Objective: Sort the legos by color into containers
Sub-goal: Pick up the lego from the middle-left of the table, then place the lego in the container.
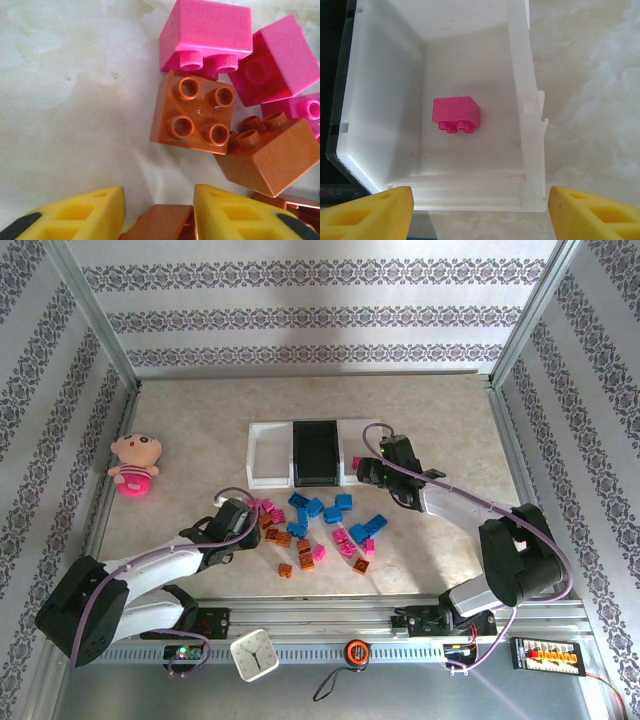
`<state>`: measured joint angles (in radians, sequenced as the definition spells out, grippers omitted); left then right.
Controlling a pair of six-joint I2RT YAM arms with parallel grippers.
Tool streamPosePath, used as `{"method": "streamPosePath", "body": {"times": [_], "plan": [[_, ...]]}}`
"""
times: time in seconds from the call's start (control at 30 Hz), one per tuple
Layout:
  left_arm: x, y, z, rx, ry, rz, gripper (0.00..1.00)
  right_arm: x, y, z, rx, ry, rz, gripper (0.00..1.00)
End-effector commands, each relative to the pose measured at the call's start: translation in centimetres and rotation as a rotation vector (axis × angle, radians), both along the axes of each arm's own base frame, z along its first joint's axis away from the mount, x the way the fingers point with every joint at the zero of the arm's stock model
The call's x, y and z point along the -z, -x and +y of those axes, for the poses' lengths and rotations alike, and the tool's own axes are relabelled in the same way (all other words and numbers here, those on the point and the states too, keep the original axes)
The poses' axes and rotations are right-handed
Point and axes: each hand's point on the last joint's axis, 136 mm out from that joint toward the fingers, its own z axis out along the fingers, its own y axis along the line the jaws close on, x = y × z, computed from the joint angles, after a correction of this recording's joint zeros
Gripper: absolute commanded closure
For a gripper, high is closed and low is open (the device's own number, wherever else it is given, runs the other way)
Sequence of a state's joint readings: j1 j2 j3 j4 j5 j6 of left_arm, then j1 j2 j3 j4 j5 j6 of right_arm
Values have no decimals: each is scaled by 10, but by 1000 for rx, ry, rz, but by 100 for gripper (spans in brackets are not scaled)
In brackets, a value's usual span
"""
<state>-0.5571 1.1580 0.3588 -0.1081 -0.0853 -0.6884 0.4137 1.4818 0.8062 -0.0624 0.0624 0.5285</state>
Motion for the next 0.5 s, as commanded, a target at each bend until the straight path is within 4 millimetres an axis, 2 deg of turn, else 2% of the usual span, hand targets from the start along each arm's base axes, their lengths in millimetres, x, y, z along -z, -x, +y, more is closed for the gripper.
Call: {"method": "streamPosePath", "body": {"times": [0.0,0.1,0.23,0.33,0.47], "plan": [[2,5,-15,42,66,5,65,-2,0,-5,21,-14,-4,28],[-13,7,-17,38,96,-18,72,-2,1,-7,26,-15,-6,28],[-52,1,-23,54,134,-92,89,-2,2,-8,29,-18,-6,28],[-89,-14,-28,69,132,-178,90,-2,5,-9,29,-20,-6,28],[-130,-55,-32,71,65,-268,87,0,10,-11,31,-23,-2,28]]}}
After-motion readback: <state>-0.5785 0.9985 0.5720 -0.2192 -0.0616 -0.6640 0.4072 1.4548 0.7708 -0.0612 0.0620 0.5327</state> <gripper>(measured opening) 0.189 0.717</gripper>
